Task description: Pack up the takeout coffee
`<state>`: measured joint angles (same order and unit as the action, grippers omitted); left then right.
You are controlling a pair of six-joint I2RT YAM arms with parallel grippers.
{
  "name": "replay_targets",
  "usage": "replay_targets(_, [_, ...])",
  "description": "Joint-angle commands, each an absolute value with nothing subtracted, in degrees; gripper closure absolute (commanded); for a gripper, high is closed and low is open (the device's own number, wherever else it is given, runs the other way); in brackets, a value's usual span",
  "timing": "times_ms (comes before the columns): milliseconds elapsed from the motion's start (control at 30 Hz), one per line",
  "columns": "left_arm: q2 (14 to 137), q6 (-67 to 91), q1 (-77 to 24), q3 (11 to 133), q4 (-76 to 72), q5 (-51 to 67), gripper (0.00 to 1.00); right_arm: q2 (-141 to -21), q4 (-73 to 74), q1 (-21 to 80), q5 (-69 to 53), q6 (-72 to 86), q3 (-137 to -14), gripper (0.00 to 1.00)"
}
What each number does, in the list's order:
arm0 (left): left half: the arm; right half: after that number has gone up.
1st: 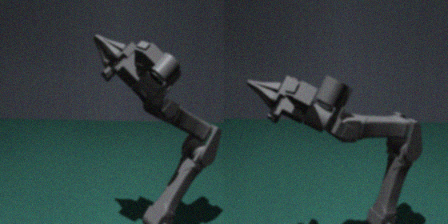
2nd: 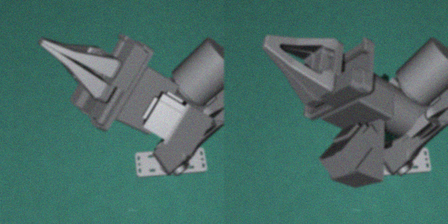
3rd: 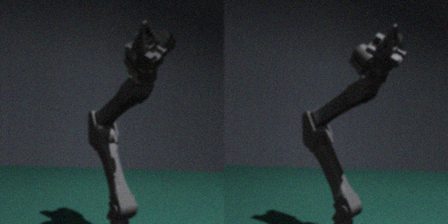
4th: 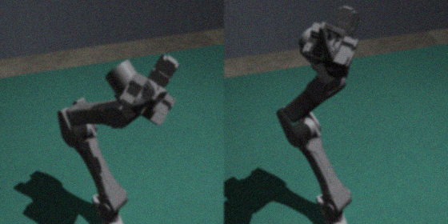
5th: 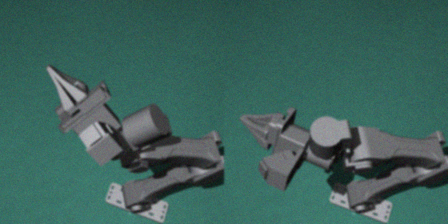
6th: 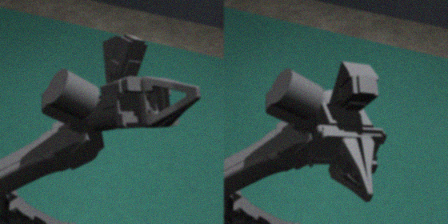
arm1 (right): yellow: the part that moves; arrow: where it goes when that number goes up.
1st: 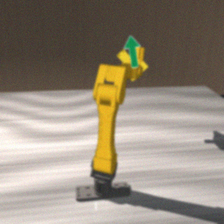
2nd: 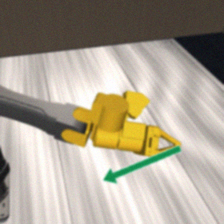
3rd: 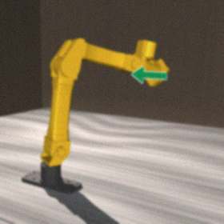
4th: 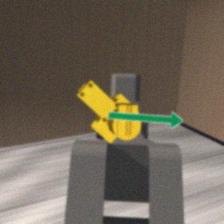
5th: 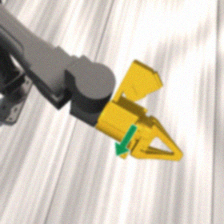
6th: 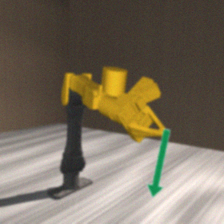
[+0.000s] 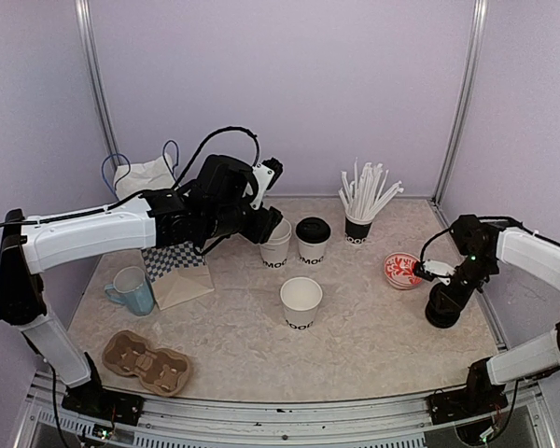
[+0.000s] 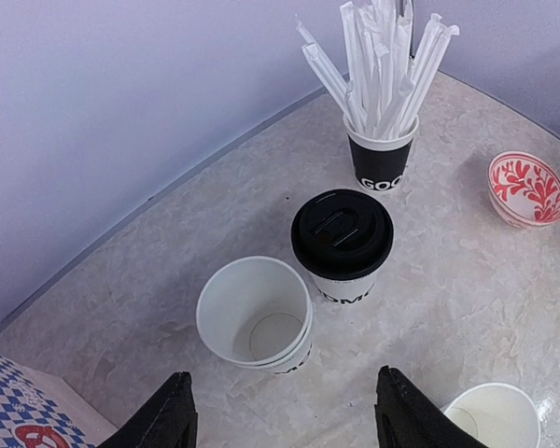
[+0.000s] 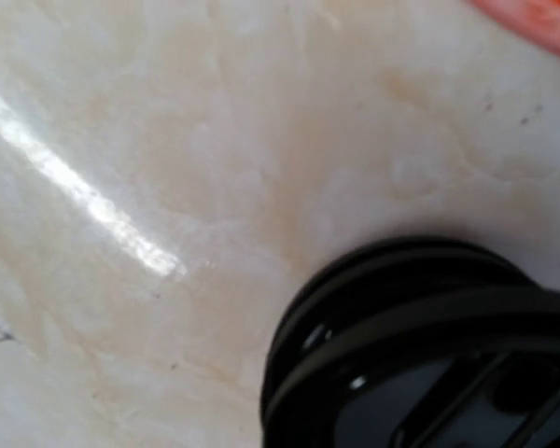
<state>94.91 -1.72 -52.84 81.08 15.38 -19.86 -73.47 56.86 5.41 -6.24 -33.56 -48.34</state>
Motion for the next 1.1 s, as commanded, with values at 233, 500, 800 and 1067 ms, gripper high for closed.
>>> replay_targets(233, [91.49, -5.32, -53.66, 72.82, -0.21, -7.75, 0.3, -70.81, 63.16, 4.75, -37.19, -35.85, -64.89, 1.0])
replay_targets(500, [83.51, -7.54, -56.52, 58.18, -29.26, 8.36, 0.26, -77.11, 61.01, 10.15, -70.45, -40.9, -77.47, 1.0])
replay_targets(800, [90.96, -10.22, -62.27, 58.35, -49.66, 7.01, 0.24, -82.62, 67.53, 17.86, -79.87, -48.96, -83.5, 1.0])
replay_targets(1067, [99.34, -9.58, -63.87, 61.08, -59.55, 9.63, 0.01, -80.47, 65.45, 22.05, -79.21, -45.39, -81.35, 1.0])
